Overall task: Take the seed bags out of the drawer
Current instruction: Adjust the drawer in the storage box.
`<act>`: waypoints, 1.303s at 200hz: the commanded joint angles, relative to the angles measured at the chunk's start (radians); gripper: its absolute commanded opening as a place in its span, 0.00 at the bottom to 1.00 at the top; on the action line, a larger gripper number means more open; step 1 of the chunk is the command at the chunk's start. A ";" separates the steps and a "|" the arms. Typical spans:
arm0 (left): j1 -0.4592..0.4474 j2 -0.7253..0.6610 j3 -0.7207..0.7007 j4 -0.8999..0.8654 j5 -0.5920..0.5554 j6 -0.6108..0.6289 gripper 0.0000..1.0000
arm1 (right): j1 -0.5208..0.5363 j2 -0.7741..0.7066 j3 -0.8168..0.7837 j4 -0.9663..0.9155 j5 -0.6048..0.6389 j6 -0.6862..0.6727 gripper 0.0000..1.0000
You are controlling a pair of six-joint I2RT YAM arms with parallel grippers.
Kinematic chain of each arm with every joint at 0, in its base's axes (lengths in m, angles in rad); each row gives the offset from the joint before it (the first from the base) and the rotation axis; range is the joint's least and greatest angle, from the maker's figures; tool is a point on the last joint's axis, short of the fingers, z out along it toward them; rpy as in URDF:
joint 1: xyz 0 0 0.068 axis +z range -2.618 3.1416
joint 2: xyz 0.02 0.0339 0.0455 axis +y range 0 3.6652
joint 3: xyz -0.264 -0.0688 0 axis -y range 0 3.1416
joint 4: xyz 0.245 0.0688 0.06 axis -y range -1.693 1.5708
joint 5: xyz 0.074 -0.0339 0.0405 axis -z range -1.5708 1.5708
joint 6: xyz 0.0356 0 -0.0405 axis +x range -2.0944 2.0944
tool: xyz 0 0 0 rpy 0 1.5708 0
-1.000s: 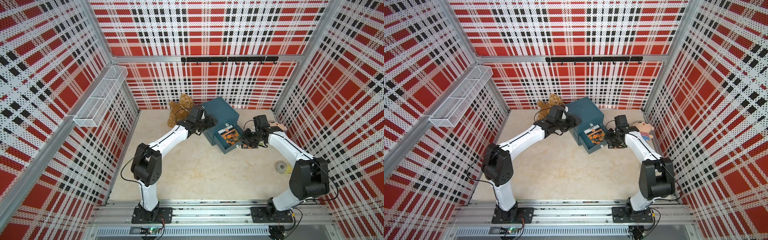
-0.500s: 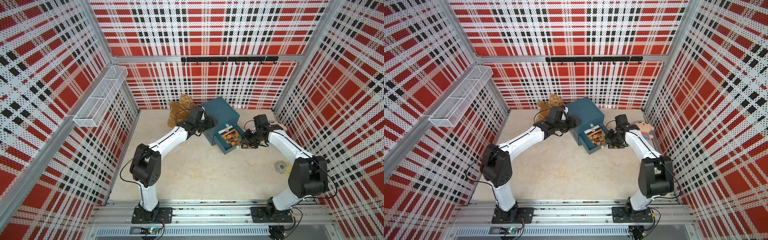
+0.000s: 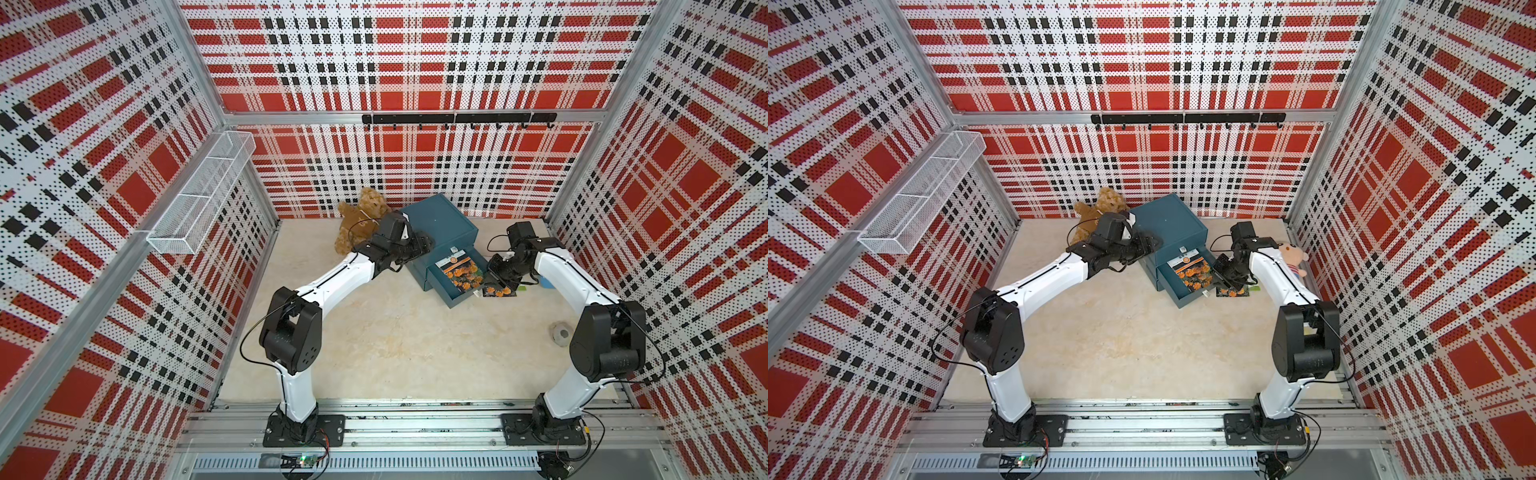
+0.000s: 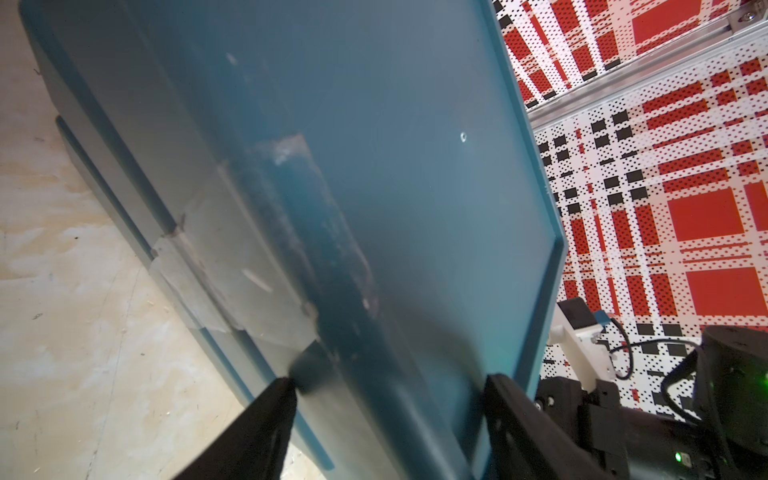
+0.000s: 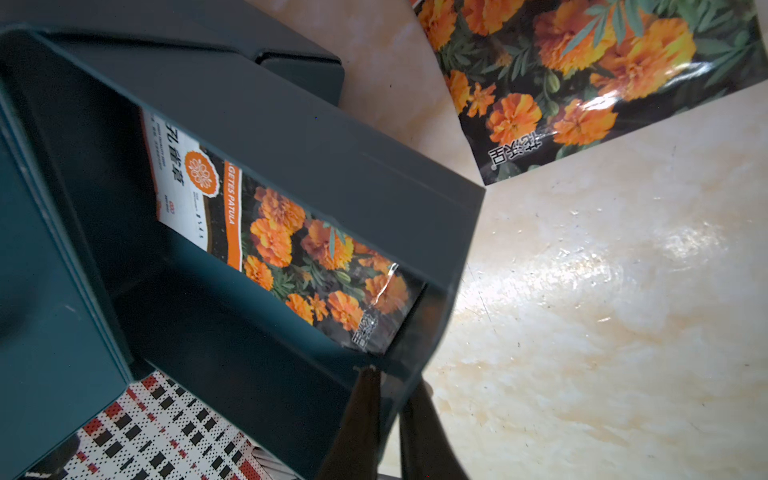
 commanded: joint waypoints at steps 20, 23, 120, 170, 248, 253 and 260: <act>0.001 0.025 -0.056 -0.125 -0.020 0.031 0.76 | 0.012 -0.020 0.032 -0.082 -0.109 -0.124 0.00; 0.001 0.025 -0.056 -0.124 -0.019 0.031 0.76 | 0.013 -0.021 0.033 -0.084 -0.108 -0.123 0.00; 0.003 0.019 -0.073 -0.112 -0.010 0.031 0.75 | -0.005 -0.017 0.060 -0.151 -0.106 -0.180 0.00; 0.003 0.022 -0.073 -0.109 -0.002 0.033 0.76 | -0.005 -0.036 0.006 -0.072 -0.128 -0.150 0.40; 0.006 0.023 -0.073 -0.110 -0.003 0.034 0.76 | -0.005 -0.130 0.023 -0.142 0.052 -0.256 0.63; 0.006 0.023 -0.073 -0.110 -0.003 0.034 0.76 | -0.005 -0.144 0.029 -0.149 0.077 -0.264 0.64; 0.005 0.022 -0.073 -0.109 -0.002 0.032 0.75 | -0.005 -0.162 0.040 -0.155 0.115 -0.312 0.65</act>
